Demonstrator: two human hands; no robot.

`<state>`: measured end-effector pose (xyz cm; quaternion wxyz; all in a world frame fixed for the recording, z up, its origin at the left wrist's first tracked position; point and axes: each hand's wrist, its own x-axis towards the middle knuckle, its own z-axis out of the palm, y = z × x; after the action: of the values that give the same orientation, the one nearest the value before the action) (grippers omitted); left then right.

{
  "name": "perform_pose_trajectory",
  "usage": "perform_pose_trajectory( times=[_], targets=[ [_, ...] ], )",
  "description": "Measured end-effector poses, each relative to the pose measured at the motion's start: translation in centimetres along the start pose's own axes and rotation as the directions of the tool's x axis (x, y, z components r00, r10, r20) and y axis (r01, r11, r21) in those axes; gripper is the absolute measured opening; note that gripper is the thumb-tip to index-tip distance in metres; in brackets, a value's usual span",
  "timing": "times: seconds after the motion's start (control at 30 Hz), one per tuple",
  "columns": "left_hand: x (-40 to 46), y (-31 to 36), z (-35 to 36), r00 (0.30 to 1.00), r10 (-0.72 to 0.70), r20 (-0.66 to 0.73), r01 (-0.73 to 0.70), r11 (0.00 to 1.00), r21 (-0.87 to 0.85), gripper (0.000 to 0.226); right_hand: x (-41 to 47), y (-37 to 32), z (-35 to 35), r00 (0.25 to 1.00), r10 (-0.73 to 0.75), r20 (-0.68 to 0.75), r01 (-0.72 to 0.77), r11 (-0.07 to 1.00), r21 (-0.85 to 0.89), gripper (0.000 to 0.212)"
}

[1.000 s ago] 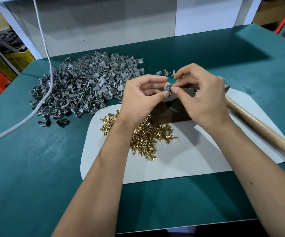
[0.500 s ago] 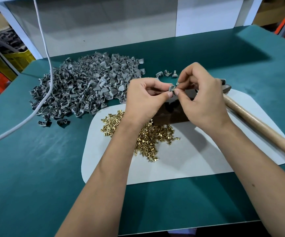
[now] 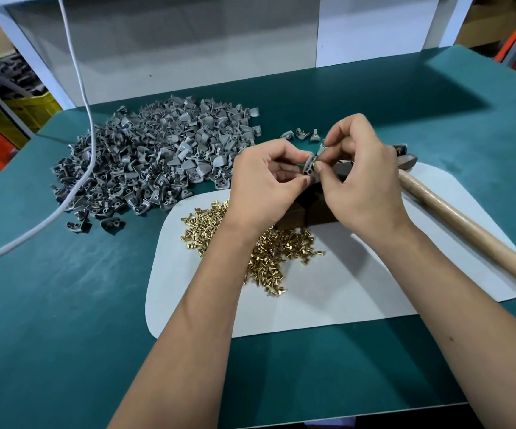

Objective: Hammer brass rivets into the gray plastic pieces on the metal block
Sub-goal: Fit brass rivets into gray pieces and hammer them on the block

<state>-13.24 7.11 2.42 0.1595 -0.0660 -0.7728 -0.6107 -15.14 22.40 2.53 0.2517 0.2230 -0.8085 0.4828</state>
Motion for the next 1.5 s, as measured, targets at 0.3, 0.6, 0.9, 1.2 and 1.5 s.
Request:
perform_pose_trajectory(
  times=[0.3, 0.6, 0.9, 1.2, 1.5],
  targets=[
    [-0.1, 0.2, -1.3, 0.999, 0.045, -0.017, -0.045, 0.999, -0.005, 0.035, -0.1, -0.4, -0.6, 0.998, -0.031, 0.052, 0.031, 1.000, 0.001, 0.025],
    [0.0, -0.2, -1.6, 0.997, 0.056, 0.061, -0.049, 0.993, -0.111, 0.036, 0.1, 0.1, -0.8, 0.989, -0.129, 0.074, 0.134, 0.988, -0.072, 0.013],
    [0.1, -0.3, -1.5, 0.997, 0.030, 0.066, -0.021, 0.991, -0.132, 0.015, 0.0, -0.3, -0.9, 0.984, -0.172, 0.049, 0.177, 0.977, -0.117, 0.006],
    [0.2, -0.5, -1.7, 0.996, 0.013, 0.083, 0.012, 0.953, -0.303, 0.039, 0.0, -0.4, -0.8, 0.996, -0.083, 0.010, 0.084, 0.995, -0.061, 0.008],
    [0.1, 0.0, -1.7, 0.996, 0.029, 0.083, -0.005, 0.963, -0.270, 0.047, -0.1, -0.5, -0.9, 0.990, -0.139, 0.031, 0.141, 0.987, -0.071, 0.005]
  ],
)
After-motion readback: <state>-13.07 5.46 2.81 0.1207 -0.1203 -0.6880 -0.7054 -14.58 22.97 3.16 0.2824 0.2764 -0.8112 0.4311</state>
